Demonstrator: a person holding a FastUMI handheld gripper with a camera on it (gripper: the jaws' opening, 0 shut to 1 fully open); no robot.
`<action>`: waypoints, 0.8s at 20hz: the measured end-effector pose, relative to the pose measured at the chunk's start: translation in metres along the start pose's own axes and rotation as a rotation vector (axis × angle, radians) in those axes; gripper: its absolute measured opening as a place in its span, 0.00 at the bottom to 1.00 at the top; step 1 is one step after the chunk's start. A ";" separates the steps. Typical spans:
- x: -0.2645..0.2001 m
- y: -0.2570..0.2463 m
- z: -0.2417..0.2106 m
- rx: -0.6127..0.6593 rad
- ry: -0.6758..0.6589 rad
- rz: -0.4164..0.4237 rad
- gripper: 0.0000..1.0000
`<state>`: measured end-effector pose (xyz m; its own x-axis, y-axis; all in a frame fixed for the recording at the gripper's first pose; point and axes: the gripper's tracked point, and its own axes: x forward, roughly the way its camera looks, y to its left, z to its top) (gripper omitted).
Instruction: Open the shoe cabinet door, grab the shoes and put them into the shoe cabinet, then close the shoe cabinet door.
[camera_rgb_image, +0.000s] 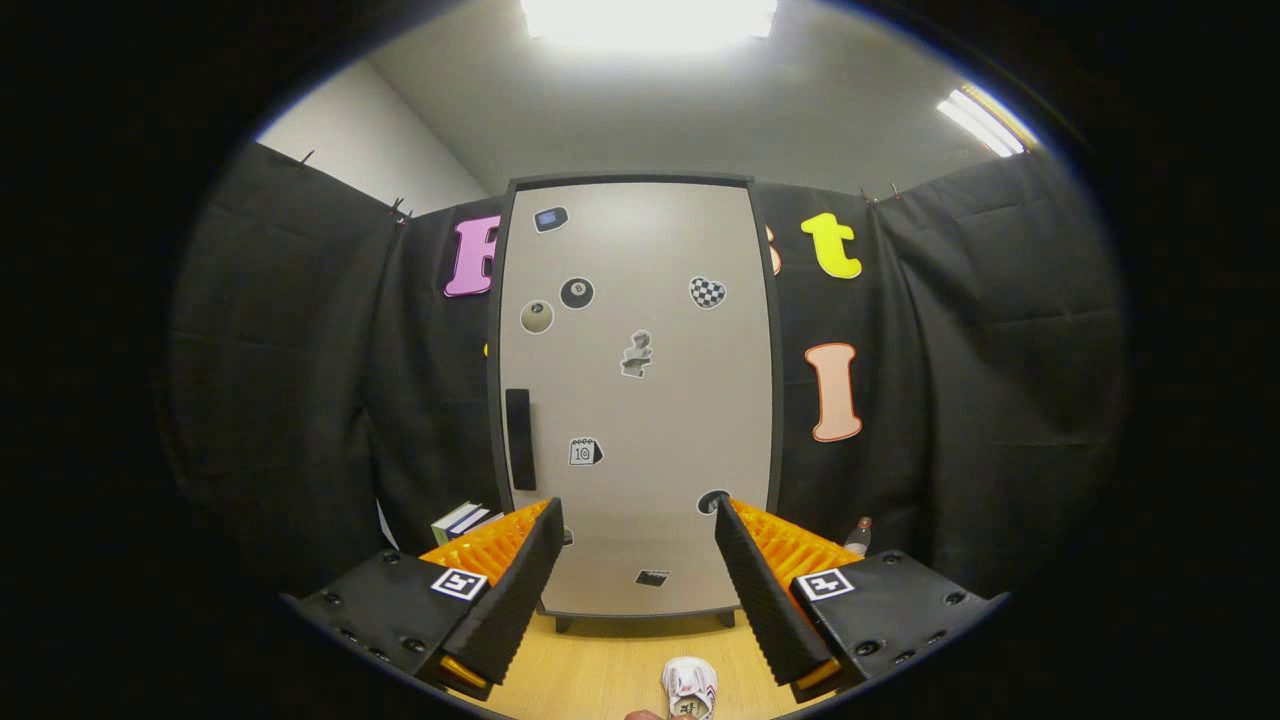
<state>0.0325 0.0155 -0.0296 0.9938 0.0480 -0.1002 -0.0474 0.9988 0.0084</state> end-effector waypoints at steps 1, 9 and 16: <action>0.004 0.003 0.000 0.001 0.007 0.004 0.96; 0.066 0.037 0.010 -0.021 0.025 0.058 0.96; 0.131 0.094 0.006 -0.012 0.058 0.168 0.96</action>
<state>0.1586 0.1152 -0.0359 0.9644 0.2141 -0.1552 -0.2138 0.9767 0.0184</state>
